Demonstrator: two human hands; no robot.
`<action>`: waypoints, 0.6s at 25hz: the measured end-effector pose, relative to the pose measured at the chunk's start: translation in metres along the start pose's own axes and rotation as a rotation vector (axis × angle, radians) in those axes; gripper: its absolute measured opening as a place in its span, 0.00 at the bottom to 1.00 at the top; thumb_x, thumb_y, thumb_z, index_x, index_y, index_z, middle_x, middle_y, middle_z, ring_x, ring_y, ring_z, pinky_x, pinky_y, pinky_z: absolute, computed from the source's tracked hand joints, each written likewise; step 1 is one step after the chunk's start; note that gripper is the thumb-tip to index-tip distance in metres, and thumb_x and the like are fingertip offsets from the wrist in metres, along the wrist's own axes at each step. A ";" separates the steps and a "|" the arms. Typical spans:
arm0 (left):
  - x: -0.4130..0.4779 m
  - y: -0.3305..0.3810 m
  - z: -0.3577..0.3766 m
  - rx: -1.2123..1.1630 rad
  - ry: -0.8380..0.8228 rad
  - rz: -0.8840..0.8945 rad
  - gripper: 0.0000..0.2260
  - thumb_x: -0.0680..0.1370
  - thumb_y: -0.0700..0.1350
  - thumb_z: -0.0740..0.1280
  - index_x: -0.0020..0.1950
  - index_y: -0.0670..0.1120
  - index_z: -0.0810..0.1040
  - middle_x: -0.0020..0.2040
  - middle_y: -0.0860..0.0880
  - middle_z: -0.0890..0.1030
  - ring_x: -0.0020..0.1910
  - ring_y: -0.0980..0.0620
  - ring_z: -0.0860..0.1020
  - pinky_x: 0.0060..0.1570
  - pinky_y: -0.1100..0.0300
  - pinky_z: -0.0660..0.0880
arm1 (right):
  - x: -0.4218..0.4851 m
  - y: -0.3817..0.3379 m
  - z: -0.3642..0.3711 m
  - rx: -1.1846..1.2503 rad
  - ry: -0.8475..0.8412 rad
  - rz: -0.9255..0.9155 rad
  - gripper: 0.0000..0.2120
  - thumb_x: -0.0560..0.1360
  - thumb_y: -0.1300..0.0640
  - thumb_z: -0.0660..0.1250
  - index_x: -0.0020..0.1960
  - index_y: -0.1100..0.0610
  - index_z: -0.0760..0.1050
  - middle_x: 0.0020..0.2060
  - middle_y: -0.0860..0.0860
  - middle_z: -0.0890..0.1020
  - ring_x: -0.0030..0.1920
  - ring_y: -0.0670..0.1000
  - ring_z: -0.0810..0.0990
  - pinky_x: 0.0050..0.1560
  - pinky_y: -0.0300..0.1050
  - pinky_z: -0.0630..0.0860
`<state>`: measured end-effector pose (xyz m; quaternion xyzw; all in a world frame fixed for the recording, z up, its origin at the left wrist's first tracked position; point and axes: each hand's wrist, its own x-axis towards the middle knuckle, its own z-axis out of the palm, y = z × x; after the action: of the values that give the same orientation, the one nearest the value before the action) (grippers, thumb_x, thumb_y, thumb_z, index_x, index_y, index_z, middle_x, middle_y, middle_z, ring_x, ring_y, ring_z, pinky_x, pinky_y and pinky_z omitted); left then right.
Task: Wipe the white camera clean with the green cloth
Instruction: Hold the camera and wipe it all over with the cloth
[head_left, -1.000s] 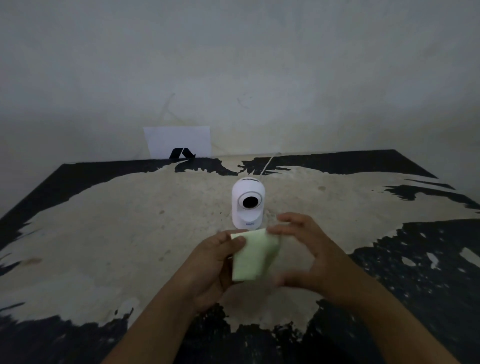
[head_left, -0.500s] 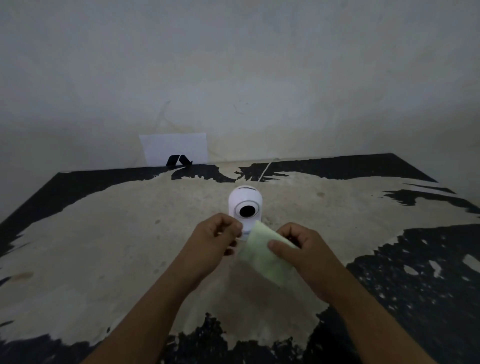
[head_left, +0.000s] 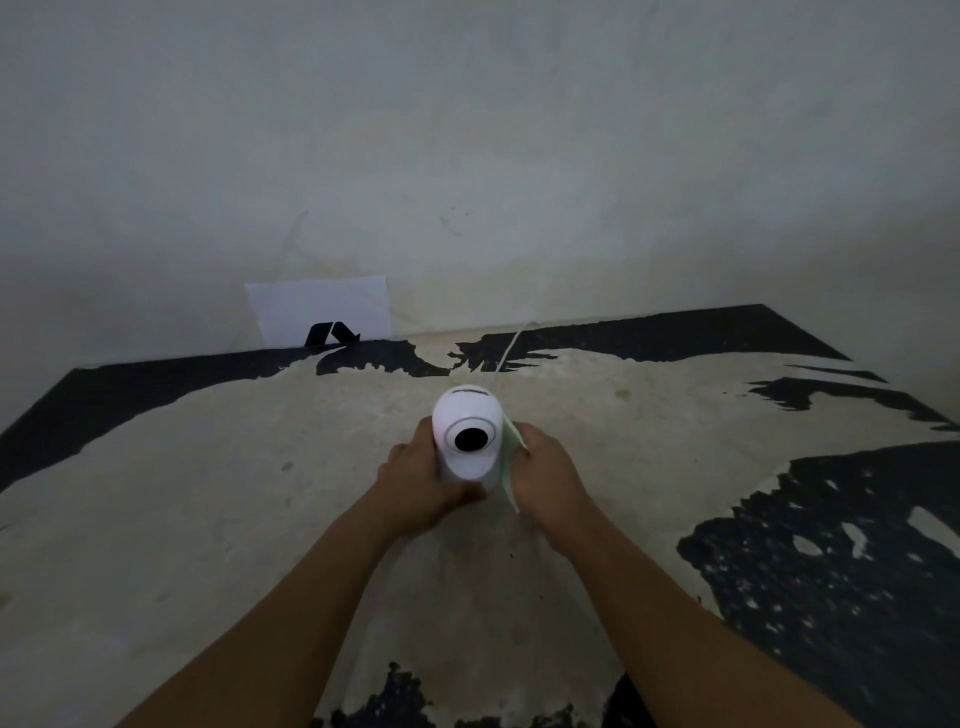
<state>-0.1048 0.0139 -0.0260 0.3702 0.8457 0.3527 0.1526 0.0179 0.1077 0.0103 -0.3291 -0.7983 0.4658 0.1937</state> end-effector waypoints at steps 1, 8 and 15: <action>0.002 -0.002 0.000 0.005 0.002 0.012 0.45 0.56 0.62 0.74 0.69 0.56 0.58 0.61 0.50 0.76 0.58 0.48 0.75 0.58 0.45 0.75 | 0.000 -0.001 0.005 -0.031 -0.047 0.003 0.15 0.78 0.57 0.59 0.64 0.59 0.72 0.60 0.58 0.79 0.59 0.57 0.77 0.59 0.48 0.72; 0.008 -0.008 0.005 0.090 0.015 0.007 0.44 0.57 0.66 0.71 0.68 0.58 0.57 0.63 0.49 0.76 0.58 0.46 0.74 0.58 0.46 0.73 | 0.001 -0.019 0.010 0.052 0.032 0.013 0.24 0.80 0.61 0.54 0.75 0.52 0.58 0.74 0.53 0.67 0.73 0.55 0.65 0.71 0.48 0.62; 0.012 -0.013 0.008 0.133 0.026 0.029 0.43 0.59 0.69 0.69 0.68 0.60 0.56 0.64 0.51 0.74 0.59 0.47 0.72 0.57 0.52 0.66 | -0.002 -0.009 0.015 0.160 -0.077 0.072 0.20 0.80 0.57 0.57 0.72 0.54 0.64 0.69 0.57 0.73 0.67 0.58 0.72 0.69 0.54 0.68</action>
<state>-0.1153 0.0201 -0.0406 0.3873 0.8637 0.3026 0.1116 0.0072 0.0938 0.0109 -0.3230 -0.7531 0.5468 0.1718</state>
